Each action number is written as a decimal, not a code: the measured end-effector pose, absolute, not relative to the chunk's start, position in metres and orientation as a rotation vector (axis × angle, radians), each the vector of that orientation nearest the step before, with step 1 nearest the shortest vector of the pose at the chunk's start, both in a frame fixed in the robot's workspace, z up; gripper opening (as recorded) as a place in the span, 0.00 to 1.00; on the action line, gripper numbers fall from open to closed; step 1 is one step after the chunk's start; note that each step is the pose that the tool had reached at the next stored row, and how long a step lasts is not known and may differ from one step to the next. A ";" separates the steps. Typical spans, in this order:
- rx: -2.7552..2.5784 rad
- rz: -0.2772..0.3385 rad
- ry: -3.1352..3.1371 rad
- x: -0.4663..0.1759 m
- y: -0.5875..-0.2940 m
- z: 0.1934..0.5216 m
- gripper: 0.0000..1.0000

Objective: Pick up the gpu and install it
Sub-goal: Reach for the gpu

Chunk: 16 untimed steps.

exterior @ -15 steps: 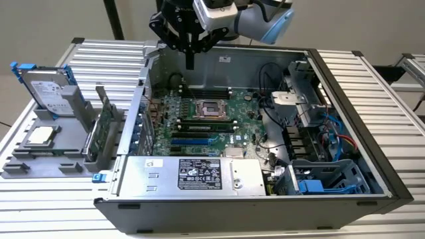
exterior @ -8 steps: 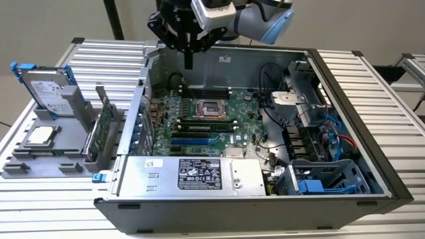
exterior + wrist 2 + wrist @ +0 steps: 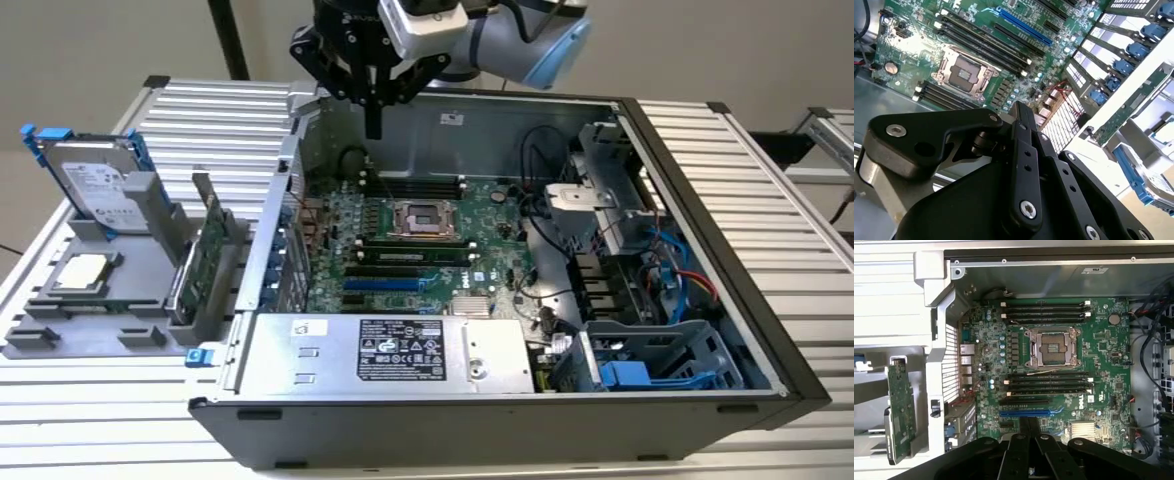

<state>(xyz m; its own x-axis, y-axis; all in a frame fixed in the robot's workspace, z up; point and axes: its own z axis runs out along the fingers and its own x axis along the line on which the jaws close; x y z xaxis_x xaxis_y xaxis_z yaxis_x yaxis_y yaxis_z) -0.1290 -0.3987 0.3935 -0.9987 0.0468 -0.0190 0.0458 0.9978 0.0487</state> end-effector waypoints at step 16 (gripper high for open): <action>0.071 0.075 3.120 -0.133 -0.399 0.393 0.00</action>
